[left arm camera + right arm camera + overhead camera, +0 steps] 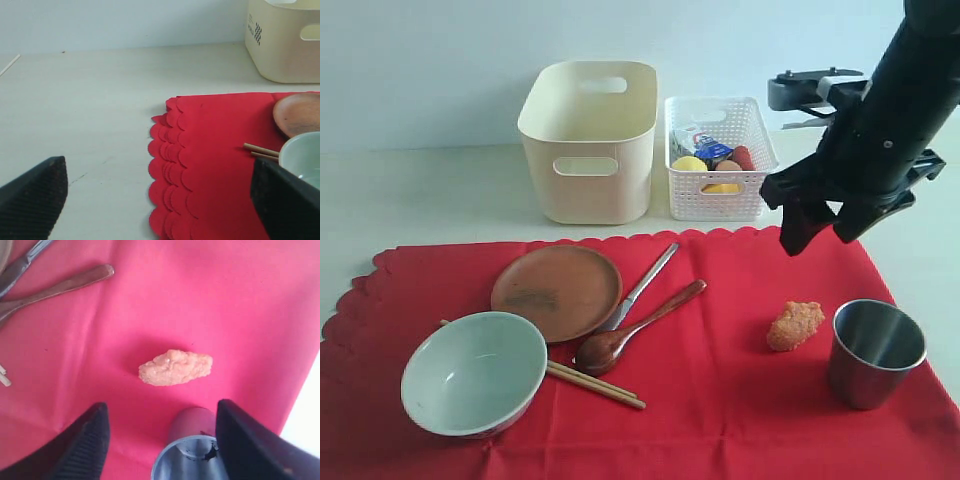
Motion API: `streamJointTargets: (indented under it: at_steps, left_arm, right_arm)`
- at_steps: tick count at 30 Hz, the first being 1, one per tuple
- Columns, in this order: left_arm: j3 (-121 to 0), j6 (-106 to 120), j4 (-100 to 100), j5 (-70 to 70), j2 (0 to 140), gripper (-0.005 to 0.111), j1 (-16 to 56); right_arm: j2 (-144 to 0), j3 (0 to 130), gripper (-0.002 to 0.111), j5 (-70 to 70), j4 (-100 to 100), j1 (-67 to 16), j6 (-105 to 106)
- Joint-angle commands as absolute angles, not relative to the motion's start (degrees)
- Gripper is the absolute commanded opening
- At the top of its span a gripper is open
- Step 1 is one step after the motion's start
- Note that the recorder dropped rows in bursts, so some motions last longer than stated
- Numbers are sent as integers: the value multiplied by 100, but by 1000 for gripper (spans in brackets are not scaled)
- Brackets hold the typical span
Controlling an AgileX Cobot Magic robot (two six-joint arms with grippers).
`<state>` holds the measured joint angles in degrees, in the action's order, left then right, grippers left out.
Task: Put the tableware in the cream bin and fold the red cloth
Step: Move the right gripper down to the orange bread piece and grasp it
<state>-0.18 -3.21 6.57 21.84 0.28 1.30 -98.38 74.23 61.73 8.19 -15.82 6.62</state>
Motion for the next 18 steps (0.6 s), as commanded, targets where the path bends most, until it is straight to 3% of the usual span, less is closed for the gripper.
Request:
streamJointTargets:
  at_steps: [1,12,18]
  left_arm:
    - [0,-316,668,2120,0,94,114]
    - [0,-316,668,2120,0,94,114]
    - [0,-316,668,2120,0,94,114]
  right_arm:
    - [-10018,7390,59,5947,673,-1762,208]
    - [-10846,7642,60,5901,317,-1798,-834]
    - [-11569,8250,60,6675,309,-1798,-1125]
